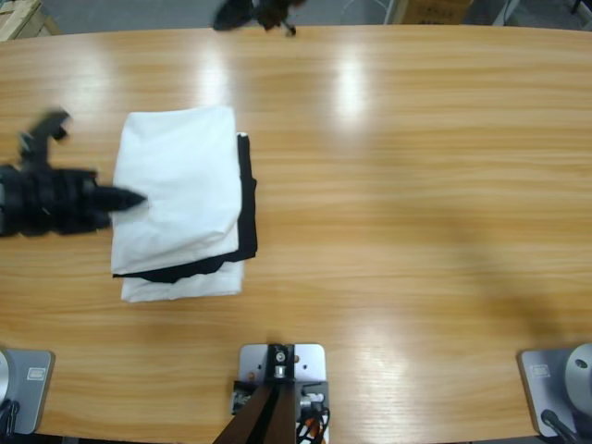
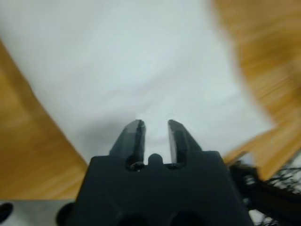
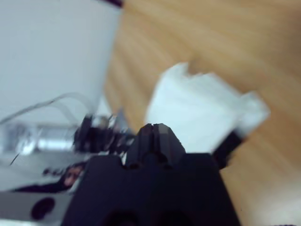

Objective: Fold clothes

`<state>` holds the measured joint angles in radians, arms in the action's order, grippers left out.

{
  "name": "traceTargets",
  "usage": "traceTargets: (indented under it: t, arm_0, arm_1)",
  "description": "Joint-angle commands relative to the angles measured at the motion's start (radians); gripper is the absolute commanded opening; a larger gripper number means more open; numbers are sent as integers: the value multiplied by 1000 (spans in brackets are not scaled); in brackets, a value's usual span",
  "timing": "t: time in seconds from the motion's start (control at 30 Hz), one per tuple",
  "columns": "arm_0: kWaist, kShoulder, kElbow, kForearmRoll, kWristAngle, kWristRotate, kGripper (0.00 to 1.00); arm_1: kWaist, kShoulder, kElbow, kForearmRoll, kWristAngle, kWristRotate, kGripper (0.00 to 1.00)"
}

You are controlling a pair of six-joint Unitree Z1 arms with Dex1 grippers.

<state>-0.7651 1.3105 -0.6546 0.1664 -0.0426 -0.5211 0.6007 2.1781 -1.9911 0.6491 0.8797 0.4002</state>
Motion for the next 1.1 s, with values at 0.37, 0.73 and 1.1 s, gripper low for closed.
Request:
traceTargets:
  t: [0.37,0.73,1.1]
  arm_0:
    - [259,236,-68,-157,-64,-84,651]
    - [267,329,-61,-203,-75,-91,651]
    - [338,454,-98,-242,-91,-86,653]
  arm_1:
    - [289,-38,592,-416,-20,97,0]
    - [289,3,704,-537,-99,123,0]
    - [289,-23,764,-477,-151,180,0]
